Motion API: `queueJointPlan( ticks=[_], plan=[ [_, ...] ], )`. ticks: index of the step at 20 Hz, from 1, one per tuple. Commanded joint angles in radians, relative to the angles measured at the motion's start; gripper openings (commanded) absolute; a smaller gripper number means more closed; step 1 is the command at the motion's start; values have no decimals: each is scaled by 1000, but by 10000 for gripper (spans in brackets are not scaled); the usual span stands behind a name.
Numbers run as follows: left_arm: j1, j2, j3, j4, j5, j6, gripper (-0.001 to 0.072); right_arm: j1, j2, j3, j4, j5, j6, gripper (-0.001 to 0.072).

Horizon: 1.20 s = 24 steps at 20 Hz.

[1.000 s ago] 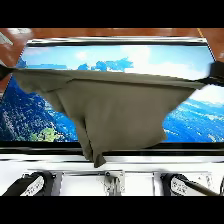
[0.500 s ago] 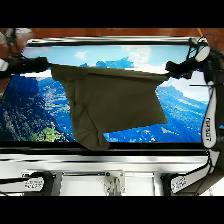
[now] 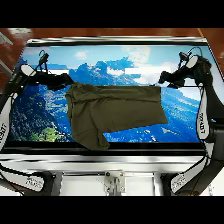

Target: Fold the shirts.

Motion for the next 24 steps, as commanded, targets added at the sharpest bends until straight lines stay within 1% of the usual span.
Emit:
queueJointPlan(
  ticks=[1,2,3,5,7,8,10,12,15,19,23,24],
  plan=[
    [73,87,-16,119,-343,-43,627,-71,82,2,-134,219,-79,636],
    [90,156,-81,158,-364,-43,623,-106,103,-11,-156,287,-88,635],
    [109,245,-190,159,-351,-44,623,-149,120,-36,-148,346,-107,634],
    [131,415,-471,152,-290,-78,625,-234,137,-114,-65,415,-113,636],
    [137,541,-740,104,-235,-87,632,-296,142,-223,101,441,-123,636],
    [137,580,-841,58,-210,-87,675,-312,143,-275,173,441,-136,636],
    [137,625,-985,-31,-135,-68,675,-315,143,-359,243,417,-149,636],
    [137,624,-1041,-99,-72,-51,671,-297,143,-396,247,370,-156,636],
    [136,587,-1062,-180,39,-38,669,-260,143,-398,259,308,-163,636],
    [100,485,-1062,-294,117,32,662,-244,143,-398,258,245,-163,636],
    [40,396,-1062,-481,173,143,658,-244,143,-398,253,212,-161,636],
    [26,374,-1059,-502,169,161,657,-244,143,-398,253,204,-158,637]
  ],
)
